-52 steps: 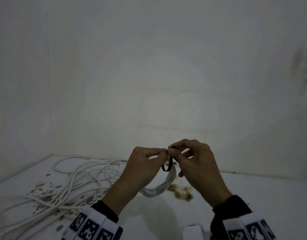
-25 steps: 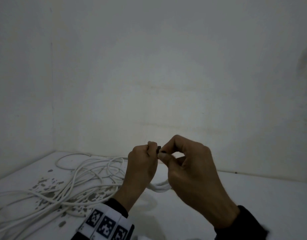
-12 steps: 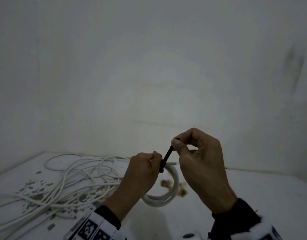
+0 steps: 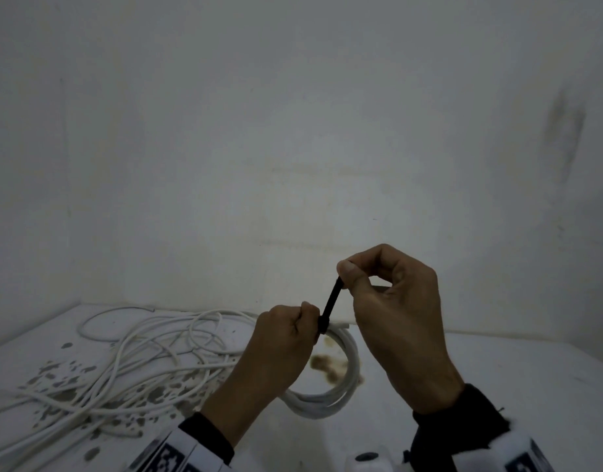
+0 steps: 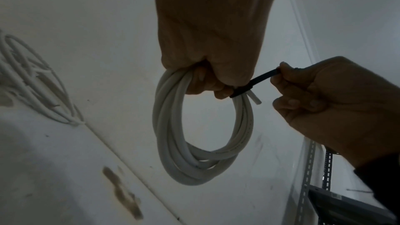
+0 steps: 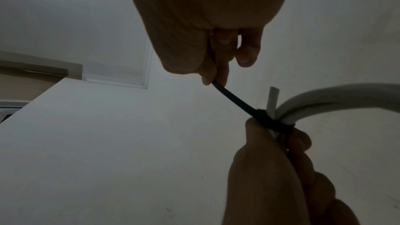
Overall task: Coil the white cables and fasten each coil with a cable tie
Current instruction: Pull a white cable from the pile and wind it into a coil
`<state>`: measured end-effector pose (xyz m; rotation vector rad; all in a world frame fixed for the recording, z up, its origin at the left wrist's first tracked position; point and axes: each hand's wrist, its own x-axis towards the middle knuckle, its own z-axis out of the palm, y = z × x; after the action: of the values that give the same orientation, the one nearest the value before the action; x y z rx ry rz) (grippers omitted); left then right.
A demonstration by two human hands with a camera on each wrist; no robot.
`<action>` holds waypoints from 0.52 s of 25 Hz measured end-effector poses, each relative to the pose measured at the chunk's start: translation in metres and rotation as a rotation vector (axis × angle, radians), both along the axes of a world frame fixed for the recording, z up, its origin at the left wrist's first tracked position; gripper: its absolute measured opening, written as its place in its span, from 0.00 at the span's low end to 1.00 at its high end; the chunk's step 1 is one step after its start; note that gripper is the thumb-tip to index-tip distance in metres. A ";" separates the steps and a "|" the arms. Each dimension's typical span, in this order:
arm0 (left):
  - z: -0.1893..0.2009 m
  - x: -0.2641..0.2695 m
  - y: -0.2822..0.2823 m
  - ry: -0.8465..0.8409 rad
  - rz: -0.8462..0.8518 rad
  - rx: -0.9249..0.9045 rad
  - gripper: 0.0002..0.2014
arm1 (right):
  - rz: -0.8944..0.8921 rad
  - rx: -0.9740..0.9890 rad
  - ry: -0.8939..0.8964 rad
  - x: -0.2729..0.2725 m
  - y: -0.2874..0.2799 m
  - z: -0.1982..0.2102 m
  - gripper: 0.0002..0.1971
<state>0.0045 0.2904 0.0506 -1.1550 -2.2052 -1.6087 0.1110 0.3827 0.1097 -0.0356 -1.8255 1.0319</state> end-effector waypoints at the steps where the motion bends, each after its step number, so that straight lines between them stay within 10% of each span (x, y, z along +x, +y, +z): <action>1: 0.003 0.001 -0.002 -0.117 -0.027 -0.009 0.24 | 0.039 0.012 -0.036 0.002 0.001 0.002 0.06; 7: 0.020 -0.011 -0.021 -0.651 -0.075 0.118 0.17 | 0.240 0.053 -0.470 0.009 0.023 -0.002 0.24; 13: 0.017 -0.029 -0.029 -1.037 -0.327 0.265 0.23 | 0.294 -0.097 -0.777 -0.017 0.027 -0.039 0.14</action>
<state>-0.0250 0.2617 0.0678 -0.6708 -2.1846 -3.0395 0.0945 0.4099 0.0709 -0.2645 -2.5267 1.4429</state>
